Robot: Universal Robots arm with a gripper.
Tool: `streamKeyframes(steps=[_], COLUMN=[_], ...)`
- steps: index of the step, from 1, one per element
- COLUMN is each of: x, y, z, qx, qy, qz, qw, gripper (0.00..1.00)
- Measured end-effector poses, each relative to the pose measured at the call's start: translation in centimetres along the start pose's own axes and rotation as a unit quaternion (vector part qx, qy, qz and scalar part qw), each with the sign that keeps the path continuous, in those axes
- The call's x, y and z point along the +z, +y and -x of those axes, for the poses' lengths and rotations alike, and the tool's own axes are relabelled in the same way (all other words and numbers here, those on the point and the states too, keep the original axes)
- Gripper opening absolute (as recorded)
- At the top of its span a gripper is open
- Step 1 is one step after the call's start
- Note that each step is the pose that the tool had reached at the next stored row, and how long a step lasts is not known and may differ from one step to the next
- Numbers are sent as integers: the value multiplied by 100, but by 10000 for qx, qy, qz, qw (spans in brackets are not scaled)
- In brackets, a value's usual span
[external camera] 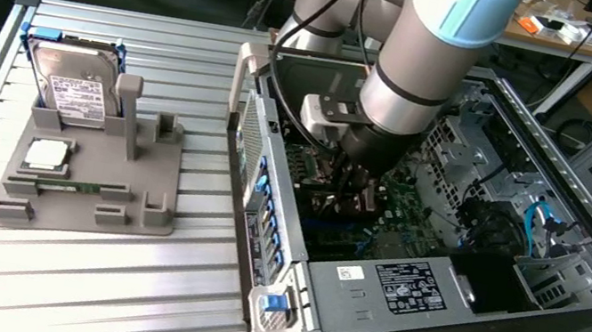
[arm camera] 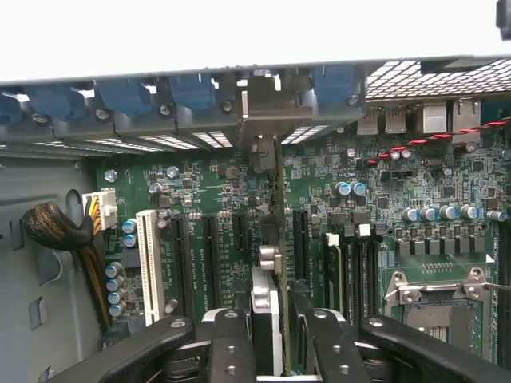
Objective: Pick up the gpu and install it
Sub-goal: 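Insert the gpu into the slot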
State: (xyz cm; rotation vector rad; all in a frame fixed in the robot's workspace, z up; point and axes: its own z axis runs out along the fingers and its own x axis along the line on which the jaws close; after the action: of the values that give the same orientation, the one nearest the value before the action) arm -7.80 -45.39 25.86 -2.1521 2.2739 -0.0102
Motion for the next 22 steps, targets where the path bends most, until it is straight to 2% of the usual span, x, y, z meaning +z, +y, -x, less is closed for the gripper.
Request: streamKeyframes(steps=[17,22], x=[3,8], y=[6,6], z=[-11,-10], qx=[0,0], qy=[0,12], qz=[6,5], qw=[10000,10000], gripper=[30,30])
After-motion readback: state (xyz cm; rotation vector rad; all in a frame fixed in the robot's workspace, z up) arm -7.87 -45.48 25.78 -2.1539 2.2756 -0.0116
